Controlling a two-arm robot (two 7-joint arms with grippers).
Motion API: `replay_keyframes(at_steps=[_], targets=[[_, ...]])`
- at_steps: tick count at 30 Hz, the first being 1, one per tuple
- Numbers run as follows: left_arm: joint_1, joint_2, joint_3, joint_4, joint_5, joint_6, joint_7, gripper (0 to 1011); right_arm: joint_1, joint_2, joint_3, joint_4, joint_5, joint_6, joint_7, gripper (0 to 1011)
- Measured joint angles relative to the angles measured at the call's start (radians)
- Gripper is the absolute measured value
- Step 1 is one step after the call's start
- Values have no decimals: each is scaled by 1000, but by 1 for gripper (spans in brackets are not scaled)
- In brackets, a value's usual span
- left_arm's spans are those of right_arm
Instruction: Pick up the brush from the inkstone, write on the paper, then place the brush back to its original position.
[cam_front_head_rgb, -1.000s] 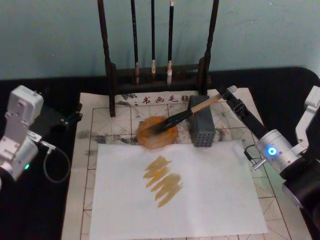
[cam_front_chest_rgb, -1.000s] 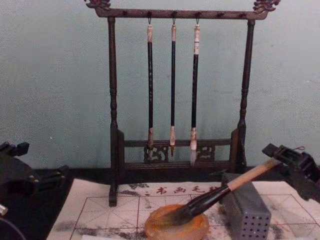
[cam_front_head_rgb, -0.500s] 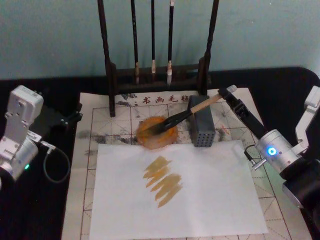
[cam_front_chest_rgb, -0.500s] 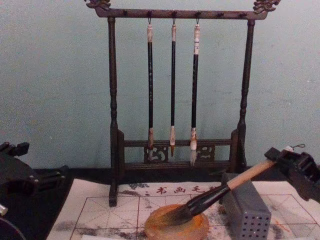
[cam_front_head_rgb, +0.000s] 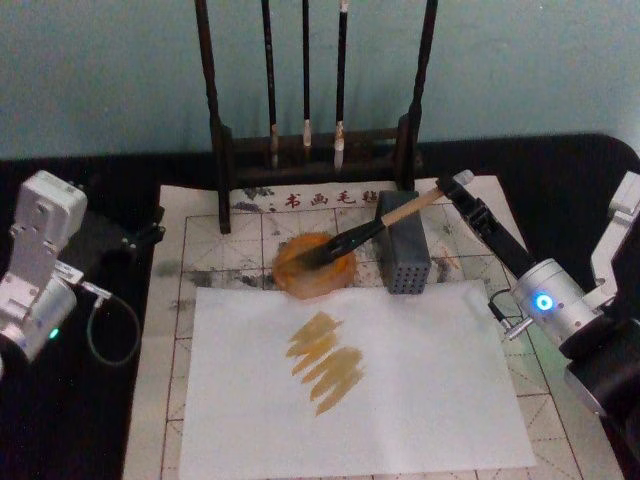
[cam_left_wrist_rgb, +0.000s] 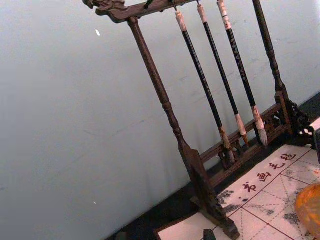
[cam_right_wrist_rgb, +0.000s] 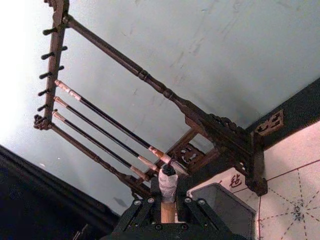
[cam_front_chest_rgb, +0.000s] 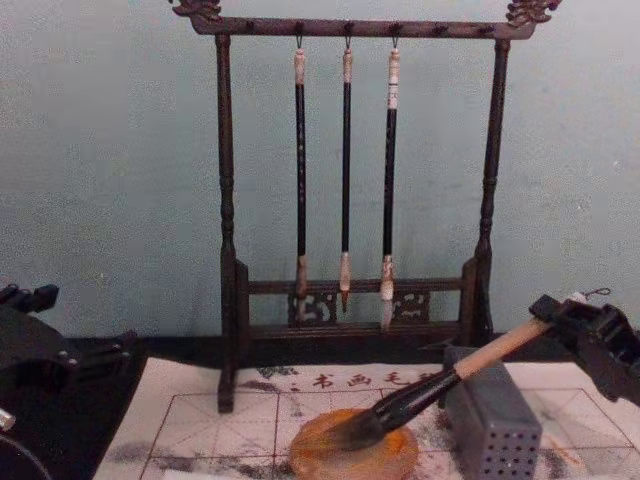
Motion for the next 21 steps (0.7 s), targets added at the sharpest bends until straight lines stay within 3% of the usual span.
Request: replay_keyframes(at_steps=[9, 21], targets=[[0, 0, 0, 0, 0, 0, 0, 1001, -2, 13, -3, -14, 34, 17, 4, 181], [0, 0, 0, 0, 0, 0, 0, 1001, -17, 49, -24, -83, 70, 30, 11, 181]])
